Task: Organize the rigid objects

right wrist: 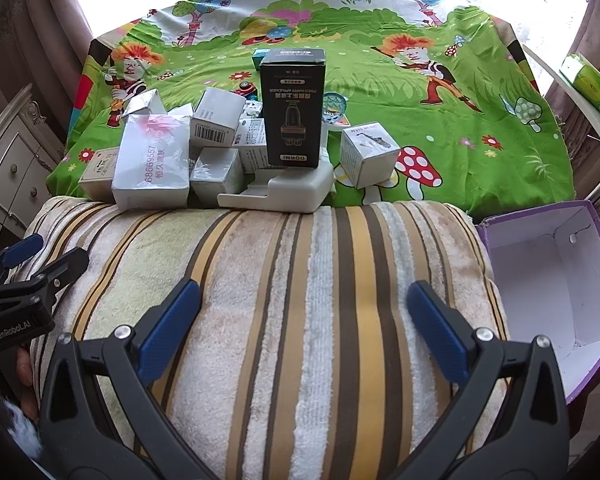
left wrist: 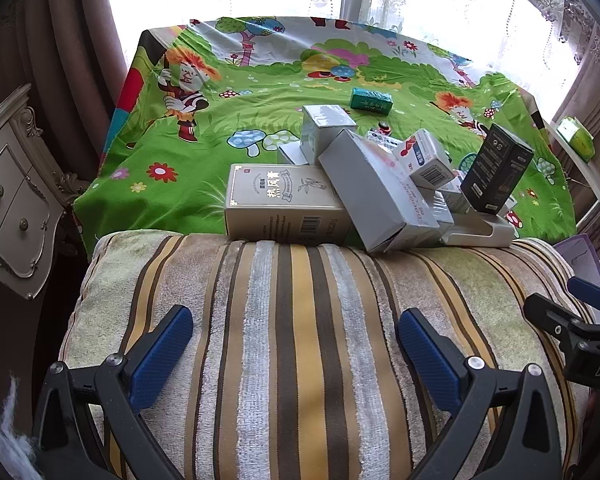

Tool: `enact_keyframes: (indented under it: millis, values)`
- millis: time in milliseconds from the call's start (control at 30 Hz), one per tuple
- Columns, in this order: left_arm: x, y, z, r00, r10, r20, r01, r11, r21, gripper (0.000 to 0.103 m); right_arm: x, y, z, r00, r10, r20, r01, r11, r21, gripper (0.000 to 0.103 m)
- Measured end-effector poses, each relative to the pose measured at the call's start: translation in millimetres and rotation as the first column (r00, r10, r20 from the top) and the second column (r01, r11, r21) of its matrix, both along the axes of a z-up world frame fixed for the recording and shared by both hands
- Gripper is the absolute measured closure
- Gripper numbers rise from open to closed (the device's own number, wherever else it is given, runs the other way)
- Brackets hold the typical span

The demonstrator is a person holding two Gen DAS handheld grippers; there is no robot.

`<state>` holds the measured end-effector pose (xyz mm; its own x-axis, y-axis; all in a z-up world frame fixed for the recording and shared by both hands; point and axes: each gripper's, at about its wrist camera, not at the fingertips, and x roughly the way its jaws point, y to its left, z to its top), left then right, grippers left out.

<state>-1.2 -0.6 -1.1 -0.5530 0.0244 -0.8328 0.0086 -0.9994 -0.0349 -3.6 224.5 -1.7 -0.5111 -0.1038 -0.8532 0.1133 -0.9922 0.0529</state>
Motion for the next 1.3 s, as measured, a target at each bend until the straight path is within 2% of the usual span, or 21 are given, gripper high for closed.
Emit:
enact_keyframes:
  millis: [467,900,1067,1200,1300]
  values:
    - [0,6,-1,1.0,0.003,0.0,-0.003,0.999,-0.047,0.0,-2,-2,0,1.0,0.002,0.008,-0.003,1.0,0.019,0.0]
    - [-2,1,-1,1.0,0.001,0.004,-0.001,1.0,-0.019,0.0,-8,1,-2,0.999,0.026,0.022,-0.026,1.0,0.004,0.0]
    - [-7,-2,4,1.0,-0.002,-0.007,0.003,1.0,0.023,0.0,-10,1,-2,0.999,0.026,0.019,-0.026,1.0,0.006,0.0]
    - [-16,0,9,1.0,-0.021,-0.013,0.022,0.997,0.079,0.007,-10,1,-2,0.999,0.029,0.016,-0.029,1.0,0.004,0.0]
    - [-27,0,9,0.999,-0.039,0.002,0.039,0.982,0.184,0.01,-14,-1,-1,0.999,0.043,0.019,-0.044,0.999,0.006,0.0]
